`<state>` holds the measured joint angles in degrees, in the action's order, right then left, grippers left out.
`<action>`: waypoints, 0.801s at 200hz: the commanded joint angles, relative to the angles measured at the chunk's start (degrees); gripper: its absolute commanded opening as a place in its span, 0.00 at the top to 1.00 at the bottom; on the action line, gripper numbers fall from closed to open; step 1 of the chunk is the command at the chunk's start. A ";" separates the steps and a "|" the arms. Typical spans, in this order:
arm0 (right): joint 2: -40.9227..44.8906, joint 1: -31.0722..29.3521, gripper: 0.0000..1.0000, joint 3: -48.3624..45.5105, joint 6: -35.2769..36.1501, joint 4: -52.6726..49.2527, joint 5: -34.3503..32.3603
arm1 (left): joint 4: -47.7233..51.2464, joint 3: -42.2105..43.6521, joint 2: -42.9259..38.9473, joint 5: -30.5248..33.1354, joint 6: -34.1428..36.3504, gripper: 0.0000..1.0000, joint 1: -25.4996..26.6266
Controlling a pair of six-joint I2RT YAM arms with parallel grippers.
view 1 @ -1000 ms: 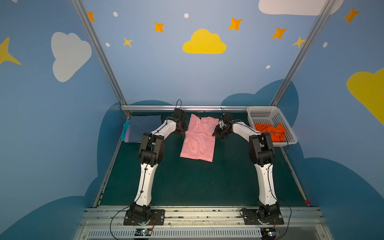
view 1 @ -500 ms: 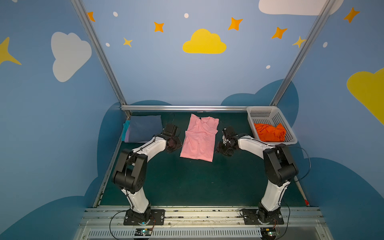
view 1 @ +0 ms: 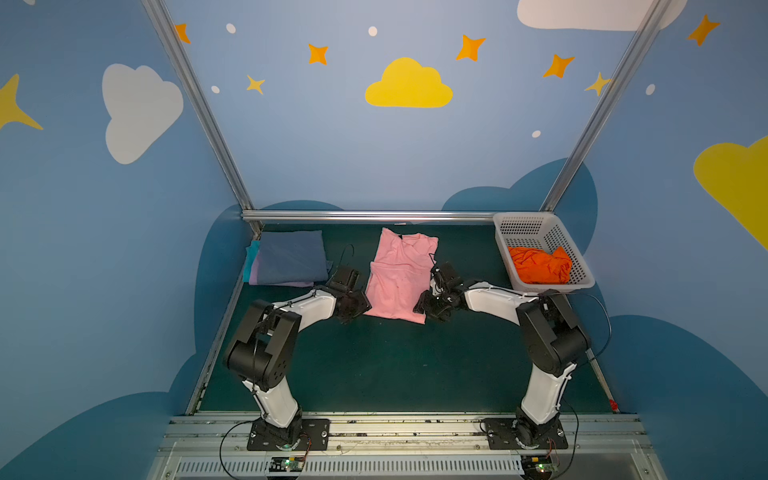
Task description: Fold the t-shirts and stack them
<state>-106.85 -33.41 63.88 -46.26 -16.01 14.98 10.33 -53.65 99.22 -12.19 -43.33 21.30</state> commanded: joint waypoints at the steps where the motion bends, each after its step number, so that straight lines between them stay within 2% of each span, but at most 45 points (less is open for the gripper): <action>1: -2.04 -1.56 0.48 -2.85 -1.54 -1.91 1.54 | -0.26 2.99 3.07 -2.73 -0.85 0.46 0.99; 34: -1.19 -2.92 0.55 -3.84 -2.18 -1.72 2.49 | -1.57 3.84 4.07 -3.25 -1.48 0.58 2.07; 42: -1.58 -3.21 0.62 -4.06 -2.42 -1.13 2.99 | -1.38 3.48 4.75 -2.99 -1.59 0.59 2.25; 55: -2.19 -3.46 0.79 -4.42 -2.84 -0.29 3.92 | -1.32 2.74 5.90 -2.99 -1.45 0.65 2.26; 72: -2.47 -3.51 1.00 -4.89 -3.00 -0.03 4.52 | 0.26 1.14 6.94 -1.98 -0.88 0.83 2.30; 88: -1.47 -3.33 1.00 -5.33 -2.75 -0.84 4.45 | 2.30 0.30 6.27 -1.73 -0.18 0.95 2.30; 121: 3.31 -2.72 1.00 -6.21 -0.58 -5.41 3.99 | 6.80 3.67 -1.42 -0.36 0.56 0.96 2.99; 160: 10.80 -3.30 1.00 -9.82 0.47 -10.40 8.59 | 18.12 7.76 -18.40 7.66 -0.06 0.96 8.40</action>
<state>-101.12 -36.21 56.71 -47.05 -20.18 20.29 16.97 -47.18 90.21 -10.00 -43.48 26.70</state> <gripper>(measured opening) 0.048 0.052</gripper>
